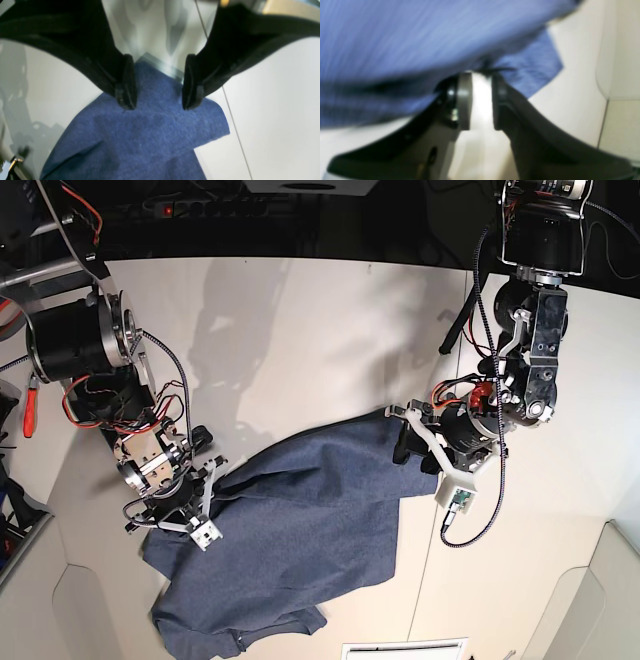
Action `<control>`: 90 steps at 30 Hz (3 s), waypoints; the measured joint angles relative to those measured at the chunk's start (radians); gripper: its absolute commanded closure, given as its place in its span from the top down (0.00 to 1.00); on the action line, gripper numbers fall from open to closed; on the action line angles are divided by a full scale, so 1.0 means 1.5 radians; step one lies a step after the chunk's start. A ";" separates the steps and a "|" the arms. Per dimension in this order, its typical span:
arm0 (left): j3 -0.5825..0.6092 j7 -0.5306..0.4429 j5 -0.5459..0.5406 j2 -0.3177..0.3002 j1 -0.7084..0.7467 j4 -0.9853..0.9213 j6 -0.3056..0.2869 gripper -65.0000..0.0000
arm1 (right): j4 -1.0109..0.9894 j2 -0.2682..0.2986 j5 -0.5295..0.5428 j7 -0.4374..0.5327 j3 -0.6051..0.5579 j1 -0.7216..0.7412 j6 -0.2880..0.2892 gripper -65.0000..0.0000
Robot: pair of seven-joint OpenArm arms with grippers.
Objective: Layout the t-shirt on the table in an organized manner, then fold the t-shirt properly
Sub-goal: 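Grasp the shirt edge with the right gripper, holding with the left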
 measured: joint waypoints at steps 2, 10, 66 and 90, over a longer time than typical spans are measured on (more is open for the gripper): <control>0.000 0.000 0.000 0.000 0.000 0.000 0.000 0.51 | -0.002 0.001 -0.016 0.001 -0.038 0.004 -0.004 0.23; 0.000 0.000 0.000 0.000 0.000 0.000 0.000 0.51 | -0.003 0.001 -0.015 0.006 -0.063 0.036 0.006 0.23; 0.000 0.005 0.024 0.000 0.000 0.000 0.000 0.51 | -0.014 0.018 0.017 0.038 -0.064 0.048 0.075 0.33; 0.000 0.002 0.024 0.000 0.000 0.000 0.000 0.51 | 0.003 0.002 0.130 -0.067 -0.063 -0.036 0.091 0.00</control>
